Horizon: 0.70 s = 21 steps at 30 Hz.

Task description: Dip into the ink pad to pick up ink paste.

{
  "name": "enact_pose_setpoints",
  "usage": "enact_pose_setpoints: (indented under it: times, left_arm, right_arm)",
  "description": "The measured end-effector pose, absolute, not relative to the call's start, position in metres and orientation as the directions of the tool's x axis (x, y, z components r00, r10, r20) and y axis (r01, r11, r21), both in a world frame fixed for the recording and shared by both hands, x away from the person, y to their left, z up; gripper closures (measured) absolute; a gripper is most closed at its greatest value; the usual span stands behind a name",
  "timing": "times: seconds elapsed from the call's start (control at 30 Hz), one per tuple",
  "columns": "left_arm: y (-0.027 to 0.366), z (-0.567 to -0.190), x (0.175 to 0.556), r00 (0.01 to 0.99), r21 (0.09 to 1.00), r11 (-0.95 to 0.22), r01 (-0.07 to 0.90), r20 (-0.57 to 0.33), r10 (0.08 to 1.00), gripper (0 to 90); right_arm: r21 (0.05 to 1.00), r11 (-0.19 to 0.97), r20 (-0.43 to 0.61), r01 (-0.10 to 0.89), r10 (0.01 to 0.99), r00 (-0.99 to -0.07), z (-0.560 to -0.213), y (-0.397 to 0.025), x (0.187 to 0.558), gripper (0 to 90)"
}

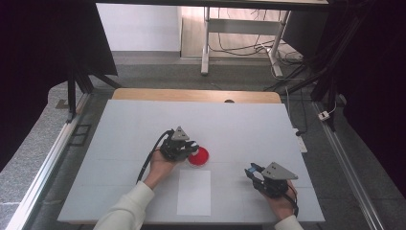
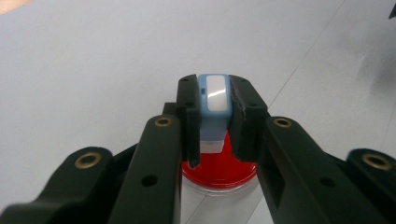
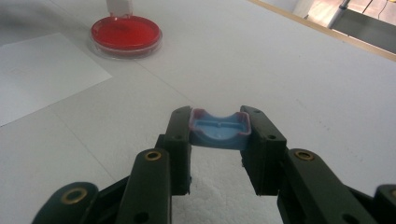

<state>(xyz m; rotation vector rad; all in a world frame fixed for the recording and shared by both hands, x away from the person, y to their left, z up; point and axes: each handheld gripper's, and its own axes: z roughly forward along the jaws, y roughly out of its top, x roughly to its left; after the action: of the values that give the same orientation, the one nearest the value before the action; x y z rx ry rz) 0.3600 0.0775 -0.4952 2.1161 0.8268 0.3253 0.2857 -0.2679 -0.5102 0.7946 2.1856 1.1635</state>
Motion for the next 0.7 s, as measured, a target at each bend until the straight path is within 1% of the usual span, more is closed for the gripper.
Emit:
enact_pose_setpoints:
  times: [0.33, 0.7]
  left_arm:
    - [0.0718, -0.5028, 0.3605, 0.759, 0.758, -0.487, 0.435, -0.018, 0.651, 76.0]
    - [0.0734, -0.5042, 0.3624, 0.758, 0.760, -0.474, 0.445, -0.038, 0.651, 76.0]
  right_arm:
    - [0.853, 0.459, -0.181, 0.247, 0.706, -0.684, -0.5102, -0.2680, 0.2857, 64.5]
    - [0.854, 0.459, -0.182, 0.246, 0.706, -0.685, -0.5107, -0.2673, 0.2857, 64.5]
